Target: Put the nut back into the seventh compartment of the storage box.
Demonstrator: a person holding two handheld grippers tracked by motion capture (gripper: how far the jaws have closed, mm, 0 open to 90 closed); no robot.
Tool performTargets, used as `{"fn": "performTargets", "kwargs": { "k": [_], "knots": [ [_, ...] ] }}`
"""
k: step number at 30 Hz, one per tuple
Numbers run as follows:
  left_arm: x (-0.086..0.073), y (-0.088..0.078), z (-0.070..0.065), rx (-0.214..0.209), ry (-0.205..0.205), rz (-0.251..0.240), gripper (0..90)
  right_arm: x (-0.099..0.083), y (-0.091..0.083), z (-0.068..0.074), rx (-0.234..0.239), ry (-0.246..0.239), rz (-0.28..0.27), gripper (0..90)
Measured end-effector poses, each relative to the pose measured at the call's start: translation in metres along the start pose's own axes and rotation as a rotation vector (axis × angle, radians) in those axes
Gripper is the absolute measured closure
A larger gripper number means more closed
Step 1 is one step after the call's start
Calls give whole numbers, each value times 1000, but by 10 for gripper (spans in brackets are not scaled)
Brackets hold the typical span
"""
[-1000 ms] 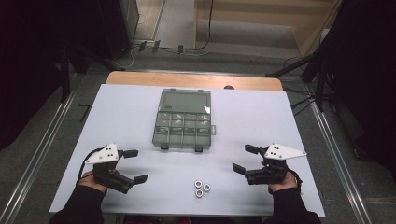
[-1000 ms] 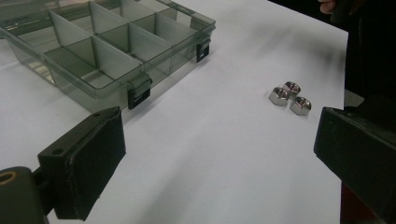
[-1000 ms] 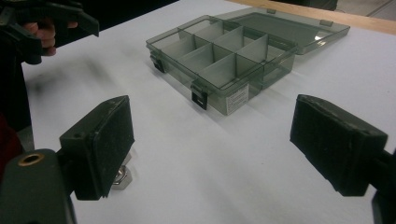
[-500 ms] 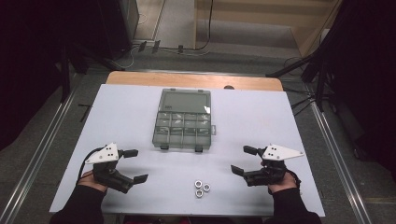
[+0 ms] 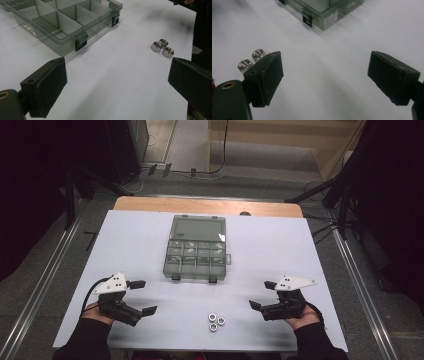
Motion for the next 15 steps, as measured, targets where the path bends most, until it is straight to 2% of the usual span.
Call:
{"fn": "performTargets", "kwargs": {
  "k": [2, 3, 6, 7, 9, 10, 11, 13, 15],
  "knots": [
    [0, 0, 0, -1, -3, 2, 22, -1, 0, -1, -5, 0, 4, 139],
    [0, 0, 0, -3, -5, 2, 23, -1, 0, -3, -35, 7, 3, 138],
    [0, 1, 0, 0, -12, 6, 23, 0, -1, -4, -41, 15, -5, 141],
    [0, 1, 1, -1, -7, 14, 23, 0, -2, -3, -31, 9, -7, 141],
    [0, 2, 1, -1, -9, 18, 22, -1, -3, 0, 15, -41, 5, 140],
    [0, 2, 1, -1, -9, 18, 23, -1, -3, 0, 15, -41, 5, 140],
    [1, 3, 2, -5, -6, 18, 22, 0, -2, 2, 34, -70, 8, 167],
    [0, 3, 2, -5, -7, 21, 23, 1, -2, 3, 43, -69, 5, 185],
    [0, 3, 2, -4, -8, 22, 22, 5, -2, 5, 80, -69, -28, 204]
  ]
}}
Point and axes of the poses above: each handheld gripper's, and its own axes: y roughly forward along the jaws, x roughly out of its top, z roughly to its left, the point moved 5 cm from there along y, roughly forward along the jaws, and after that the axes turned 1 degree about -y, right-handed, at the moved point
